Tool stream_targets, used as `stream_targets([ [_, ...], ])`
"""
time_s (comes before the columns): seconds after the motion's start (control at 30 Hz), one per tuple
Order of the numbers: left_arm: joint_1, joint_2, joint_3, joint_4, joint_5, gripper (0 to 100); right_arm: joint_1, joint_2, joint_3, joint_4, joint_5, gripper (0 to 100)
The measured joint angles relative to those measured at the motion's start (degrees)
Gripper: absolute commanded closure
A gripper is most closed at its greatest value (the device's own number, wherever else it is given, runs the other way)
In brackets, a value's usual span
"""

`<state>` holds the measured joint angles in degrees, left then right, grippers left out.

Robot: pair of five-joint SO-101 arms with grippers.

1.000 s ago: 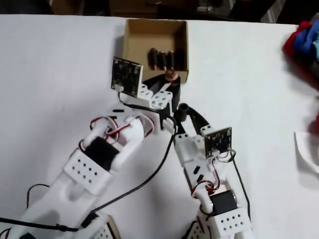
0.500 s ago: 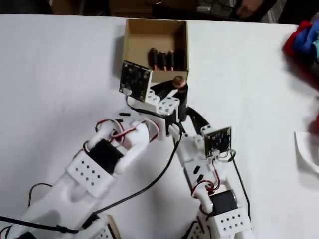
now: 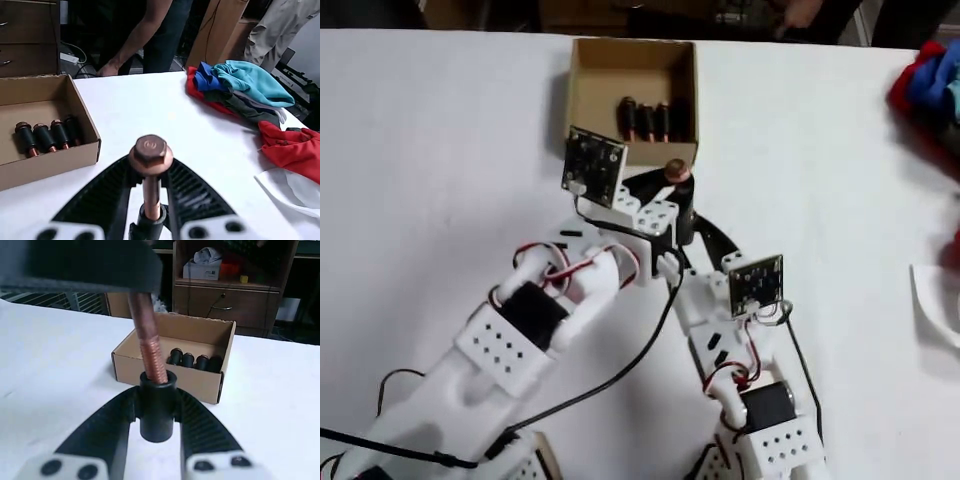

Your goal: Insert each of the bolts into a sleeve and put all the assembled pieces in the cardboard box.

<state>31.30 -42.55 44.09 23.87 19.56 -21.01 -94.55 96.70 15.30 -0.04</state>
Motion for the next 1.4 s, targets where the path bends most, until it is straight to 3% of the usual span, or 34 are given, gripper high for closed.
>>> stream_targets([
  [0.43, -0.1, -0.2, 2.0, -0.5, 0.0, 97, 0.0, 0.0, 0.0, 0.0, 0.1, 97.5],
  [0.7, 0.1, -0.6, 3.8, 0.6, -5.6, 97, -0.1, 0.1, 0.0, 0.1, 0.2, 97.5],
  [1.4, 1.3, -0.7, 3.7, 2.4, -5.9, 97, 0.0, 0.1, 0.0, 0.1, 0.2, 97.5],
])
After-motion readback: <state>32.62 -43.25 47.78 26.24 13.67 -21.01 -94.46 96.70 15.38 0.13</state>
